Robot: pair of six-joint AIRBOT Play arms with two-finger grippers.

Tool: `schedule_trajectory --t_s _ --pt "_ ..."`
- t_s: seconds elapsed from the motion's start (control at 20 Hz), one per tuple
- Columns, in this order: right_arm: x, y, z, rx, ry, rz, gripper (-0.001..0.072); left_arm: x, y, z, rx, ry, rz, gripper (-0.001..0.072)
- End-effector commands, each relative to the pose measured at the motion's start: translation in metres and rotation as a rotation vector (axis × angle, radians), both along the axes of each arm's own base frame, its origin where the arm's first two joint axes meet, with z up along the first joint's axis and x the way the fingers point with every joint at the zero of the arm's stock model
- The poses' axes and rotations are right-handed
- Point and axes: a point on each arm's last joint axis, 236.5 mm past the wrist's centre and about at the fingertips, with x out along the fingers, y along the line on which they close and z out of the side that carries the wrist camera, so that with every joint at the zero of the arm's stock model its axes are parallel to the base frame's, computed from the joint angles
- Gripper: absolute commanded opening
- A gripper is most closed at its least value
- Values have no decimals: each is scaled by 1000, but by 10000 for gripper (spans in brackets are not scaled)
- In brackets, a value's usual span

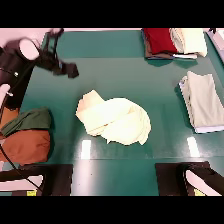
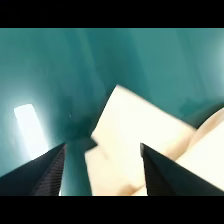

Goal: Fold the shirts.

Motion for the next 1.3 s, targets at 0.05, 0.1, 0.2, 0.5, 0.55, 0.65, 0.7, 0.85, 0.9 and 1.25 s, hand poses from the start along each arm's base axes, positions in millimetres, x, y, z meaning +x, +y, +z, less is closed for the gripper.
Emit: schedule_trajectory --t_s 0.05,0.1,0.2,0.5,0.55,0.65,0.7,0.85,0.9,1.25 --pt "10 2 -20 -4 72 16 15 -37 28 -118 -23 257 98 548" --pt "13 2 -26 -4 94 18 16 -42 23 -133 -47 296 107 548" --pt "18 3 -38 1 138 19 16 -47 15 -149 -74 341 94 548" --pt "30 3 -63 -1 221 27 16 -47 -6 -149 -168 356 76 545" --pt "31 3 -68 -2 244 30 16 -47 -7 -148 -173 357 77 545" --pt "32 3 -79 0 279 32 16 -47 -7 -149 -175 360 77 453" --pt "34 3 -86 6 291 27 16 -48 -8 -148 -179 362 77 416" --pt "31 2 -115 22 341 12 16 -47 -10 -147 -191 362 77 227" --pt "30 1 -125 29 352 3 16 -46 -12 -146 -196 353 62 16" --pt "-24 -9 -279 -8 736 -30 35 -11 -18 -45 -222 91 -1 22"
